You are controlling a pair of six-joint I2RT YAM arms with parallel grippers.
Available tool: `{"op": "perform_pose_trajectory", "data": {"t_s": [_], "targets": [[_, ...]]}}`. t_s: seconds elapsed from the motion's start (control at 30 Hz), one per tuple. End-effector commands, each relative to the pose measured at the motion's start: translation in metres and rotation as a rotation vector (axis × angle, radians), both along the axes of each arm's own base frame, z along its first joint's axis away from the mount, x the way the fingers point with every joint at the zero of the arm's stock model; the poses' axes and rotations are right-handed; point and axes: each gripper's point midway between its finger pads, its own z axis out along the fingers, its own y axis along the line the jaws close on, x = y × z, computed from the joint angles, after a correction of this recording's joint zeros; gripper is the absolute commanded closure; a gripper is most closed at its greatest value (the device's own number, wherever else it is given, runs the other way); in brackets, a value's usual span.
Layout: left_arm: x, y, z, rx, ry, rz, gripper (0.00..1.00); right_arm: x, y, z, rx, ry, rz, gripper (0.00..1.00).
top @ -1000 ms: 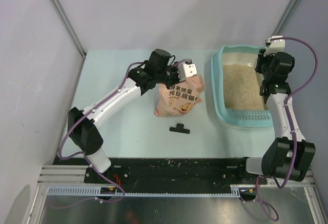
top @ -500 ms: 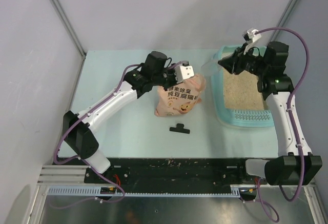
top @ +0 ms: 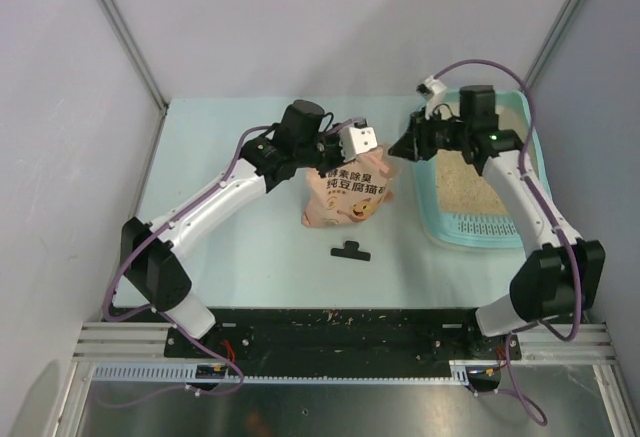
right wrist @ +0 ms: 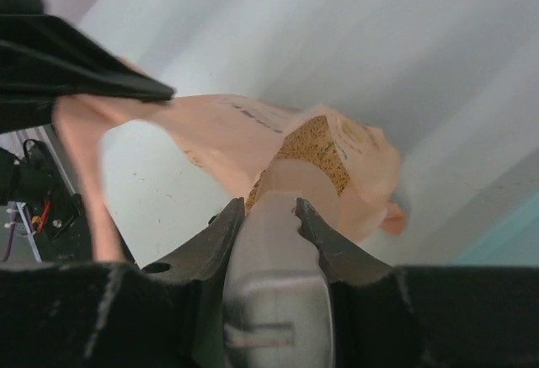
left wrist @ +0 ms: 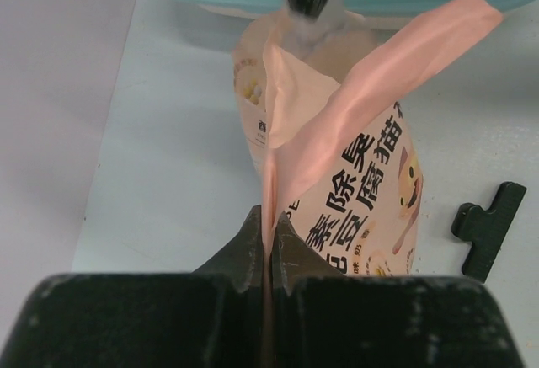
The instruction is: Fill the litter box with clean litter
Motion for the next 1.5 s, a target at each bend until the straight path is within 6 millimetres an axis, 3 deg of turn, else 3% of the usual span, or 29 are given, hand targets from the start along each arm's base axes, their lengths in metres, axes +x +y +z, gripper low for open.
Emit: {"op": "perform_pose_trajectory", "data": {"t_s": [0.0,0.07,0.27,0.5,0.77,0.87,1.03,1.07,1.13,1.17,1.2,1.27,1.33,1.47], "targets": [[-0.009,-0.003,0.053,-0.145,-0.058,-0.005,1.0,0.027,0.016,-0.012,-0.031,0.078,-0.144,1.0],[-0.01,-0.005,0.054,-0.157,-0.041,-0.003,1.0,0.039,0.014,-0.025,-0.076,0.109,-0.268,1.0],[-0.011,-0.011,0.062,-0.206,0.006,0.014,1.0,0.043,0.018,-0.051,-0.23,0.095,-0.416,1.0],[-0.011,-0.015,0.071,-0.25,0.029,0.026,1.0,0.038,0.02,-0.109,-0.357,0.173,-0.469,1.0],[-0.011,-0.027,0.065,-0.299,0.095,0.034,1.0,0.005,0.037,-0.184,-0.317,0.439,-0.399,1.0],[-0.01,-0.034,0.06,-0.31,0.124,0.028,1.0,-0.009,0.055,-0.194,-0.202,0.556,-0.341,1.0],[-0.015,-0.04,0.057,-0.292,0.098,0.007,1.0,-0.029,0.09,-0.184,0.024,0.708,-0.189,1.0],[-0.017,-0.042,0.055,-0.28,0.085,0.003,1.0,-0.021,0.092,-0.178,0.078,0.695,-0.175,1.0],[-0.018,-0.042,0.054,-0.272,0.076,-0.002,1.0,-0.025,0.097,-0.168,0.191,0.783,-0.138,1.0],[-0.02,-0.042,0.055,-0.271,0.075,-0.004,1.0,-0.011,0.095,-0.155,0.265,0.75,-0.131,1.0],[-0.019,-0.042,0.055,-0.271,0.072,0.002,1.0,-0.011,0.094,-0.154,0.304,0.772,-0.12,1.0],[-0.018,-0.038,0.055,-0.26,0.055,0.011,1.0,-0.006,0.095,-0.131,0.39,0.772,-0.072,1.0],[-0.016,-0.032,0.056,-0.242,0.017,0.023,1.0,0.004,0.086,-0.11,0.486,0.797,-0.05,1.0],[-0.016,-0.017,0.053,-0.197,-0.043,0.044,1.0,0.028,0.054,-0.094,0.561,0.833,-0.113,1.0]]}}
